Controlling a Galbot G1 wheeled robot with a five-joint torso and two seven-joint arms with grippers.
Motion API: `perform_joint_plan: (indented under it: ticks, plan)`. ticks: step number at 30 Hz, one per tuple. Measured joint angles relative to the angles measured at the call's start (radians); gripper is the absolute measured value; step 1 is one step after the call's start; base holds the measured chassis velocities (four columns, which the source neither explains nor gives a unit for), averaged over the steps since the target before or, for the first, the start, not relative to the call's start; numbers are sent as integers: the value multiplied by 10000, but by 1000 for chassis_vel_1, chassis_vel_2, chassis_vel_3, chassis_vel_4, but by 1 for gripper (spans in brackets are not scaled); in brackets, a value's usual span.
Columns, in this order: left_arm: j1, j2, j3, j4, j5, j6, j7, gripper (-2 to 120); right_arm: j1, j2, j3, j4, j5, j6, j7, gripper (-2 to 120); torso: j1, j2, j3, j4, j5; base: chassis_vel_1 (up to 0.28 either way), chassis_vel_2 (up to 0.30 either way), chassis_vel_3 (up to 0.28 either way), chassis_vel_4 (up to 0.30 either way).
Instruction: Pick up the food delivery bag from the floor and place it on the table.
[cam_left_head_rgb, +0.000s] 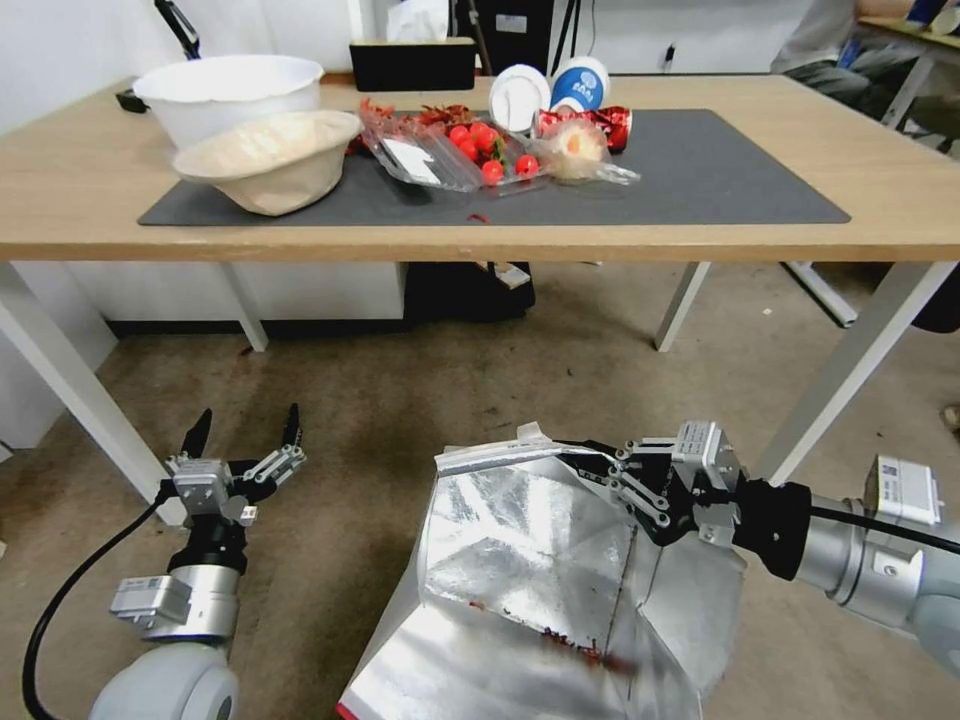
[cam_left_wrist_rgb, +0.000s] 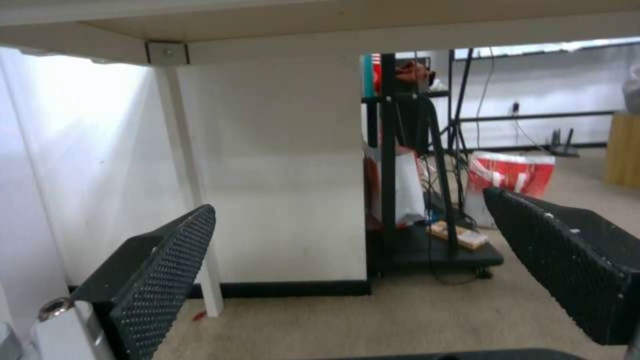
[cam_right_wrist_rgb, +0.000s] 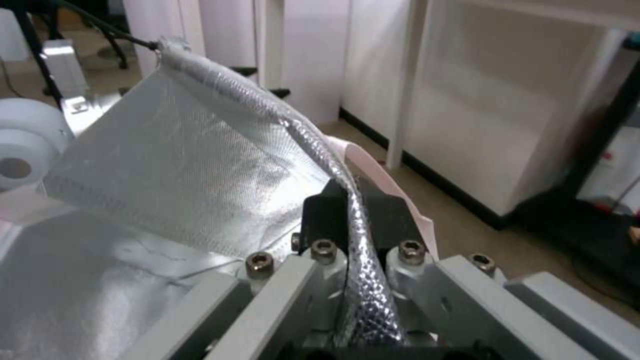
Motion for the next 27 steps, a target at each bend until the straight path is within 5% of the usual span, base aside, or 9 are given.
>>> perform_joint_plan:
  ticks: [27]
  plan:
    - [354, 42, 51, -357, 310, 270, 46, 100, 173, 10, 31, -130, 415, 353, -298, 0, 288, 1095, 818, 0, 0, 0, 0, 0, 0]
